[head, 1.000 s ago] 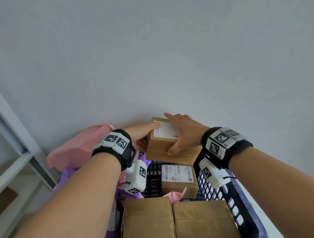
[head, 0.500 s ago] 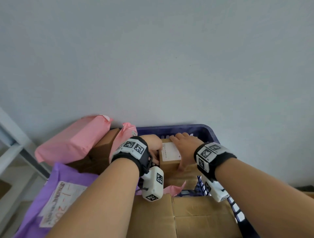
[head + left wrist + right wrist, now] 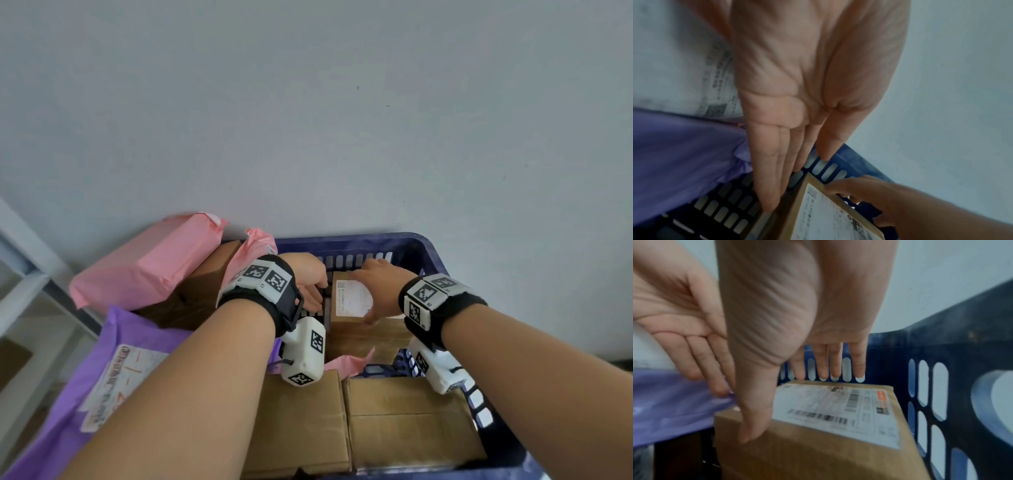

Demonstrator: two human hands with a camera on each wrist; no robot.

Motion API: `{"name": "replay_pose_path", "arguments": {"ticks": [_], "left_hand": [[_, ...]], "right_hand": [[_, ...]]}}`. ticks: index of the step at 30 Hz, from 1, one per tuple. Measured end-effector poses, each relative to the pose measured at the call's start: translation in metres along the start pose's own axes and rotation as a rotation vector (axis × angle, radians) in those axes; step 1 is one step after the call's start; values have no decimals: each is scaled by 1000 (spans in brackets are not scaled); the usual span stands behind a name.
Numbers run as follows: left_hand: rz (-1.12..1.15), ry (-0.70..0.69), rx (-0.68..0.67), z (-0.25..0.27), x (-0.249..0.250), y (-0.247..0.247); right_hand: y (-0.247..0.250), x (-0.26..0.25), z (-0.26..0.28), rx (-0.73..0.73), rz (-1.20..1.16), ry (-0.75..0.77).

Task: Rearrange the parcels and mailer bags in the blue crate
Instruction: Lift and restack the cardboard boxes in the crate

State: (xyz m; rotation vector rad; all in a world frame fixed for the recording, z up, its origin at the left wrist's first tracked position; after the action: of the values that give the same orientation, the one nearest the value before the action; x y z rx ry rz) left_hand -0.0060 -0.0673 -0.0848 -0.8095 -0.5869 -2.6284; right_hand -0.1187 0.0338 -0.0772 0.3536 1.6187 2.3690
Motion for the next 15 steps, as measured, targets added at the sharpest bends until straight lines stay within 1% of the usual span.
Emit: {"name": "replay_pose_path", "arguments": {"ticks": [3, 6, 8, 12, 15], "left_hand": [[-96, -34, -7, 11, 3, -1], [-278, -43, -32, 28, 5, -5], [-412, -70, -57, 41, 7, -10], [-715, -49, -183, 59, 1, -16], [-833, -11, -274, 64, -9, -18]], "right_hand": [[13, -4, 16, -13, -24, 21], [24, -15, 38, -102, 61, 63], [25, -25, 49, -200, 151, 87], [17, -46, 69, -329, 208, 146], [-3, -57, 78, -470, 236, 184]]}}
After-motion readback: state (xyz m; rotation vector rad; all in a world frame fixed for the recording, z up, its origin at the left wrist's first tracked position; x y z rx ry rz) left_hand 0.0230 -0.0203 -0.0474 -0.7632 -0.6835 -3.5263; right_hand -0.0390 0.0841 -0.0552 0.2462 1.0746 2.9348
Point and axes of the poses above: each hand's wrist, its own z-axis away from the middle knuckle, its own y-axis out of the back of the hand, x = y × z, the point moved 4 cm from there along -z, towards the middle knuckle, and after that the axes turned 3 degrees about -y, right-handed, at the moved point
